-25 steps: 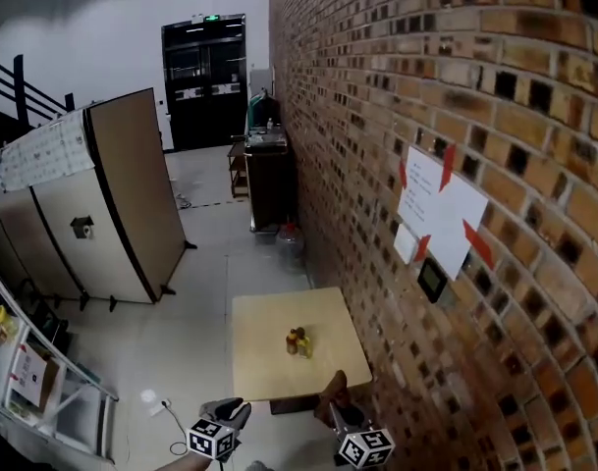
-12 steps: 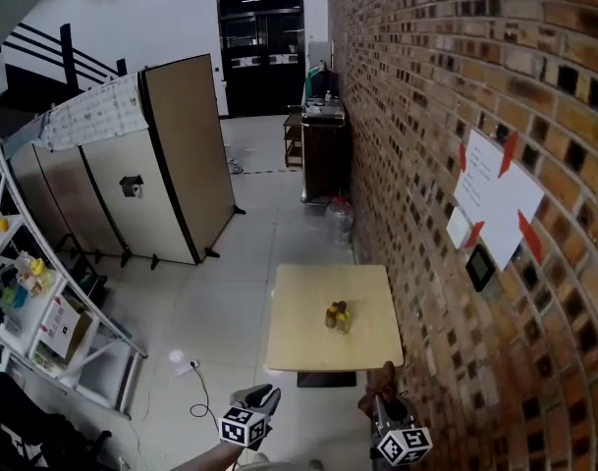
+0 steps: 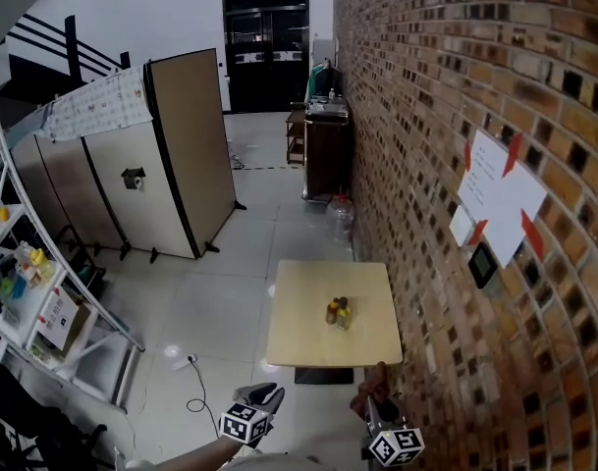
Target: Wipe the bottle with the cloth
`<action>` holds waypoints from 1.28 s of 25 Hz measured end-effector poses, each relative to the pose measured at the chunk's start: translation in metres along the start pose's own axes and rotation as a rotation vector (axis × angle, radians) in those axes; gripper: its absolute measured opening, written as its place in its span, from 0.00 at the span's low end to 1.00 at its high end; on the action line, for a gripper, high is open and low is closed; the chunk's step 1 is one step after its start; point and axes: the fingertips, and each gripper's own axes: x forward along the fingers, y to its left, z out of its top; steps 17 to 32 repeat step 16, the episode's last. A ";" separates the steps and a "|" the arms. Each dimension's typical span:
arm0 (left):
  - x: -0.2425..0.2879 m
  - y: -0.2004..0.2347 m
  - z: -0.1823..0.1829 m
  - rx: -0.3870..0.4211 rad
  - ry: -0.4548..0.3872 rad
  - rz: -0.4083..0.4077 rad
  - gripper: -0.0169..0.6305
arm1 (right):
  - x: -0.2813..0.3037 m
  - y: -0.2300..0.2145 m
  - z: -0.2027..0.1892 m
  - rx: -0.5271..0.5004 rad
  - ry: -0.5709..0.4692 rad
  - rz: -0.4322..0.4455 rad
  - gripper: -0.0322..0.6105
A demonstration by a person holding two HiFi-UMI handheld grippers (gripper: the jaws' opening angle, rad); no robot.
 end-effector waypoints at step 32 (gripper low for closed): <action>0.009 -0.046 -0.041 -0.062 0.108 -0.128 0.06 | -0.051 -0.019 -0.016 0.029 0.016 -0.061 0.16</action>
